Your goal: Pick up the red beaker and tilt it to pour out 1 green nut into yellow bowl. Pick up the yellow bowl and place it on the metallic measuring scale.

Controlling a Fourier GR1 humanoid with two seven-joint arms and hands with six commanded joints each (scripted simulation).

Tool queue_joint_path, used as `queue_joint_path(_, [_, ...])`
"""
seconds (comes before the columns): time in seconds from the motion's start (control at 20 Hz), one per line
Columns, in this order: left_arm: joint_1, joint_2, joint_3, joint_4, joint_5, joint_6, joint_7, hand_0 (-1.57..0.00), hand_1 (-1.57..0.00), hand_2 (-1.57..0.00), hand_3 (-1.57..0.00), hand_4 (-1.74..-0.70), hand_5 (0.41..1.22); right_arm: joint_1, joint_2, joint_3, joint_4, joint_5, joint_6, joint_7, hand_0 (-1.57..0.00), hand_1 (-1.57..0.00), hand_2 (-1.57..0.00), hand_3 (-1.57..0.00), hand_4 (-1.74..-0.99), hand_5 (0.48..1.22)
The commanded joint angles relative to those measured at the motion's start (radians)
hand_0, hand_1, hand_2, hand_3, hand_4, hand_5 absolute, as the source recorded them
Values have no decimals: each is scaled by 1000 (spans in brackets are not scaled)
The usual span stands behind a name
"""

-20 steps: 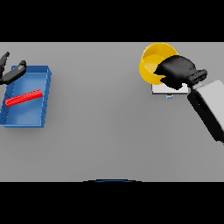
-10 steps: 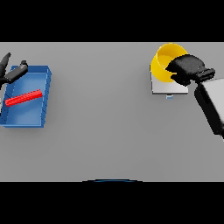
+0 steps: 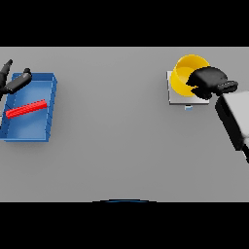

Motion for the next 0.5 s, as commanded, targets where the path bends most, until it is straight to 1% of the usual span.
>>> queue_joint_path(0.0, [-3,-2,-4,2,-7,5,4,1,1,1,1,-842,780,4,4,-2,3,0,-2,4,-1571,-1571,-1404,-1376,-1741,1221])
queue_joint_path(0.05, [-2,5,0,-1,-2,-3,9,1,1,1,1,-838,779,3,0,-8,5,-1,3,1,-1565,-1496,-1437,-1249,-1741,1221])
queue_joint_path(0.1, [-1,9,2,-1,0,-6,7,1,1,1,1,-836,775,-2,5,-12,2,3,12,23,-1558,-1428,-1343,-1110,-1682,1221])
queue_joint_path(0.15, [-10,9,7,14,5,-10,7,1,1,1,1,-837,773,2,-1,-17,0,1,19,14,-1471,-1285,-1178,-959,-1632,1145])
queue_joint_path(0.2, [-10,7,7,19,3,-8,1,1,1,1,1,-836,774,10,-1,-26,-8,-11,33,19,-1335,-1125,-1007,-816,-1592,1074])
queue_joint_path(0.3, [-13,4,6,10,6,-8,11,1,1,1,1,-835,768,13,6,-45,-12,-38,60,36,-946,-811,-708,-576,-1535,965])
queue_joint_path(0.35, [-12,3,10,11,12,-10,-2,1,1,1,1,-839,764,3,13,-51,-2,-44,67,43,-757,-673,-579,-476,-1513,923])
queue_joint_path(0.4, [-12,6,12,9,10,-6,-2,1,1,1,1,-840,764,7,12,-53,-3,-51,82,42,-605,-556,-470,-391,-1496,890])
queue_joint_path(0.45, [-4,0,6,11,8,-5,-10,1,1,1,1,-837,760,6,12,-55,1,-51,78,44,-484,-459,-376,-318,-1485,863])
